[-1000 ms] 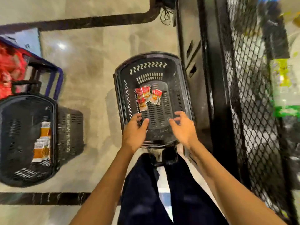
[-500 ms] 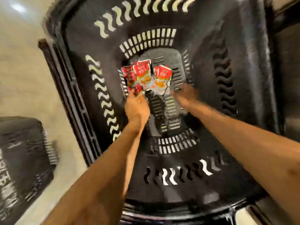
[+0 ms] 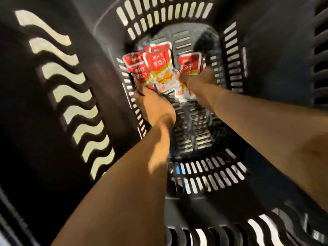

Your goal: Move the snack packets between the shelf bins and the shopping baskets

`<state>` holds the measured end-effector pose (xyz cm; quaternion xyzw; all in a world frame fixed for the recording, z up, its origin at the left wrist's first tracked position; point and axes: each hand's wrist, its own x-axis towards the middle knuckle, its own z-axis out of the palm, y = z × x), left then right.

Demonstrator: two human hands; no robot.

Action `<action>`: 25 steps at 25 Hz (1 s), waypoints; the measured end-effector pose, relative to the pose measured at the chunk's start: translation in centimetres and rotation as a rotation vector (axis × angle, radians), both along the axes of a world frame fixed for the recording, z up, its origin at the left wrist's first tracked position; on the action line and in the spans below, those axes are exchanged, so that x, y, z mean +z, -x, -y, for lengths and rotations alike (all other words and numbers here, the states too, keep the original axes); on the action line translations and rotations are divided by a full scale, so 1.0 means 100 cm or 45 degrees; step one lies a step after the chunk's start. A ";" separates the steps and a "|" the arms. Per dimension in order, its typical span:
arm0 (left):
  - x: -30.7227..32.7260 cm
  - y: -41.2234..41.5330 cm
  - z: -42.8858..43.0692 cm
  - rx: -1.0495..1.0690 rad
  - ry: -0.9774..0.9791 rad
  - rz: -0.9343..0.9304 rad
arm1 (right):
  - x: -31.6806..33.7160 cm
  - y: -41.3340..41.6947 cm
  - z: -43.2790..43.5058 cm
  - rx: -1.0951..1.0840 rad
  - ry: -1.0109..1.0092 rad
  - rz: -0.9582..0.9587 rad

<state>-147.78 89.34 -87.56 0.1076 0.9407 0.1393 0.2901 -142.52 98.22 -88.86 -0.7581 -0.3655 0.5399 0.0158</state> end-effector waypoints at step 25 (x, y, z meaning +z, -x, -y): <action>-0.007 0.021 -0.006 0.180 -0.339 0.051 | 0.013 -0.002 -0.020 0.256 0.191 -0.338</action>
